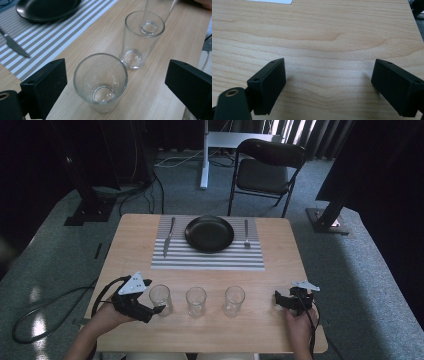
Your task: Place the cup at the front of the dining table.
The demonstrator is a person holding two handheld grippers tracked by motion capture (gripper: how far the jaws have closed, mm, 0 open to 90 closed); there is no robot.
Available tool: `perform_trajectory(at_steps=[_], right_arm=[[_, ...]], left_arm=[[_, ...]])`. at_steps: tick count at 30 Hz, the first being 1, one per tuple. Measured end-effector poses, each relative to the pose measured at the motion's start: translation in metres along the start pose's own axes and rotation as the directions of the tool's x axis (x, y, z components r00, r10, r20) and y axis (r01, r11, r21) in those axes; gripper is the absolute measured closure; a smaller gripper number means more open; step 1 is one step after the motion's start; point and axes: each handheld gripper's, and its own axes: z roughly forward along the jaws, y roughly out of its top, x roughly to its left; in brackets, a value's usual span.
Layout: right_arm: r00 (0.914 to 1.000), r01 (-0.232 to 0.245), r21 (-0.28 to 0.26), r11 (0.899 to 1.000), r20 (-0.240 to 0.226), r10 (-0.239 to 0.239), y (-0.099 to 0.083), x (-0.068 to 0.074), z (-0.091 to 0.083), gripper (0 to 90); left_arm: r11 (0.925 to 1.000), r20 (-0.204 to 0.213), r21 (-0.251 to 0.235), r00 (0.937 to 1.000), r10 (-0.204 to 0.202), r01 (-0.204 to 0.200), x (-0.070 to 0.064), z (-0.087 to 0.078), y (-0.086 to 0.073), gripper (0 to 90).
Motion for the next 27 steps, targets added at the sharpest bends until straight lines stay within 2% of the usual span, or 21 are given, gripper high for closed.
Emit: perform_trajectory(at_steps=[10, 16, 27], right_arm=[[1.0000, 0.000, 0.000, 1.000, 0.000, 0.000, 0.000, 0.000, 0.000, 11.7], [1.0000, 0.000, 0.000, 1.000, 0.000, 0.000, 0.000, 0.000, 0.000, 11.7], [1.0000, 0.000, 0.000, 1.000, 0.000, 0.000, 0.000, 0.000, 0.000, 11.8]], left_arm=[[0.9997, 0.028, 0.012, 0.9993, 0.023, -0.023, -0.003, 0.011, 0.015, 4.5], [0.9980, 0.057, 0.037, 0.9972, 0.048, -0.051, -0.008, 0.022, 0.024, 4.5], [0.9950, 0.114, 0.037, 0.9896, 0.088, -0.092, -0.017, 0.043, 0.046, 4.5]])
